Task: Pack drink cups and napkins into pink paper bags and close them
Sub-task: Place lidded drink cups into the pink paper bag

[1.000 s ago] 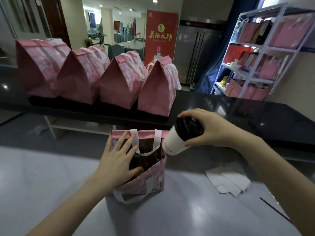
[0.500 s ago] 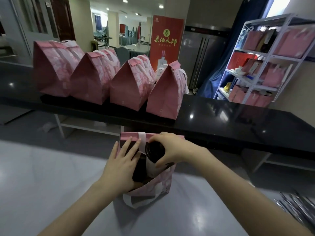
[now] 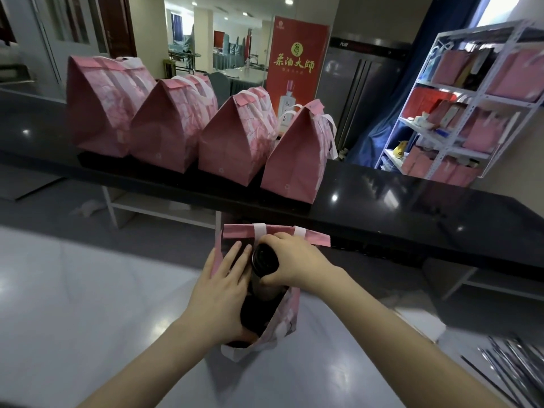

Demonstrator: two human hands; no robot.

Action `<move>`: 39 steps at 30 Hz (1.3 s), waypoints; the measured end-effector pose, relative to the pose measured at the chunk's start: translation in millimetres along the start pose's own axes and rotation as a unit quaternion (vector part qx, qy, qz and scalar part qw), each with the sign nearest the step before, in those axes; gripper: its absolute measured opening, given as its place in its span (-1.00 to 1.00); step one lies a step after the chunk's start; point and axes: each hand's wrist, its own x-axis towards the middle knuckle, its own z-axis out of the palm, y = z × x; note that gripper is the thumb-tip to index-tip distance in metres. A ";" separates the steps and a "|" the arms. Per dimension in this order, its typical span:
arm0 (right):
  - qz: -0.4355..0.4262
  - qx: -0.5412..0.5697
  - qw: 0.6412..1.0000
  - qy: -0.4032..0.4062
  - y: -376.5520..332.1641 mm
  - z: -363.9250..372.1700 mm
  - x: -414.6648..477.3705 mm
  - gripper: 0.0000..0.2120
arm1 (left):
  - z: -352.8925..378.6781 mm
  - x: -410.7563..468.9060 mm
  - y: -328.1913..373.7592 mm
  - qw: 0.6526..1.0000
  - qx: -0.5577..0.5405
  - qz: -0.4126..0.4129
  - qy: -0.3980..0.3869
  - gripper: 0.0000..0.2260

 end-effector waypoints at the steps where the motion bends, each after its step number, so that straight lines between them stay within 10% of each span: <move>1: 0.009 -0.009 1.000 -0.013 -0.4 -1.2 0.9 -0.40 | 0.0 -0.3 0.0 1.000 0.002 0.000 -0.003 0.00; 39: 0.030 -0.057 0.997 -0.052 39.3 77.9 41.4 -0.19 | -5.2 50.0 -48.5 0.997 -0.011 0.056 -0.045 0.11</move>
